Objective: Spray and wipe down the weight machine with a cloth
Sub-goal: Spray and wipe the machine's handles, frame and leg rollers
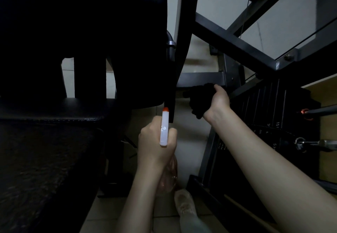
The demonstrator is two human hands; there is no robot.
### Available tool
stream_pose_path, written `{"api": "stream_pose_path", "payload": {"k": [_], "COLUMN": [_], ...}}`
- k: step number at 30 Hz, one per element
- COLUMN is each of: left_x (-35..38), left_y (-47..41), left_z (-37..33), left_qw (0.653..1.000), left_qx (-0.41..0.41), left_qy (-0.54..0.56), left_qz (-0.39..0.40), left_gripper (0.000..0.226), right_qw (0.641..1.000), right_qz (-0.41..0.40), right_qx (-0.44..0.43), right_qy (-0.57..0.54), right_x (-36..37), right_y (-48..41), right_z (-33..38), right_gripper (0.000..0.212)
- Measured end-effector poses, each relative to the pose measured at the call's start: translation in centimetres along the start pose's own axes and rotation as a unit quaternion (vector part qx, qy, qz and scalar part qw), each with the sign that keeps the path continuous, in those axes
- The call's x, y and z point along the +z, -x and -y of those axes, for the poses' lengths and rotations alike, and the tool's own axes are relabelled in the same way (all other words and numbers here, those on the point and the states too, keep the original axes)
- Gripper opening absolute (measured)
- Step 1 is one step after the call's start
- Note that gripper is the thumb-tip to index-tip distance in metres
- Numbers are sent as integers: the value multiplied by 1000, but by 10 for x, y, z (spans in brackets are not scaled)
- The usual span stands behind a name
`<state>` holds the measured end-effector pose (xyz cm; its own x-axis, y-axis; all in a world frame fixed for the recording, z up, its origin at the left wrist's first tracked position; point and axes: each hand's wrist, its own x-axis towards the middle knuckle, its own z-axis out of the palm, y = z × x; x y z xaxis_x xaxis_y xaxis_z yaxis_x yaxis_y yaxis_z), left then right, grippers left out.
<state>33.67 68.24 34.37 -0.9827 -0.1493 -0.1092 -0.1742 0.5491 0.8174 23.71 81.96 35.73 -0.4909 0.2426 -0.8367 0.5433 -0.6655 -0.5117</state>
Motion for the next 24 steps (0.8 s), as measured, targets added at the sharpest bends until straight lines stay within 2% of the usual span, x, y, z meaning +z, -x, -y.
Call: {"api": "stream_pose_path", "payload": {"k": [3,5,7,10,13,18,22,24], "left_x": [-3,-3,-4,-6,-8,-10,-11,-11], "left_y": [-7,-13,-17,-19,-20,-23,-13,-9], "left_z": [-8,-12,-15,-19,-22,-23,-16,-11], "left_qw": [999,999,998,999,998,998,998,998], "left_qx": [-7,-8,7,26,35,28,34,31], "left_qy": [3,3,-1,-4,0,-2,-5,-12], "left_qz": [-37,-52,-54,-40,-49,-59,-56,-52], "left_gripper": [15,16,16,12,16,14,6,7], "right_qw": [1000,1000,1000,999,1000,999,989,957], "right_qz": [3,9,11,18,13,37,25,54], "right_qx": [-7,-7,-2,4,4,-2,-94,-190], "right_qy": [-7,-19,-21,-30,-16,-9,109,211], "right_x": [3,4,6,8,9,14,29,48], "right_y": [3,2,4,4,2,1,-16,-24], "right_z": [1,2,2,2,1,0,-2,-4], "right_gripper": [24,29,34,26,32,30,31,36]}}
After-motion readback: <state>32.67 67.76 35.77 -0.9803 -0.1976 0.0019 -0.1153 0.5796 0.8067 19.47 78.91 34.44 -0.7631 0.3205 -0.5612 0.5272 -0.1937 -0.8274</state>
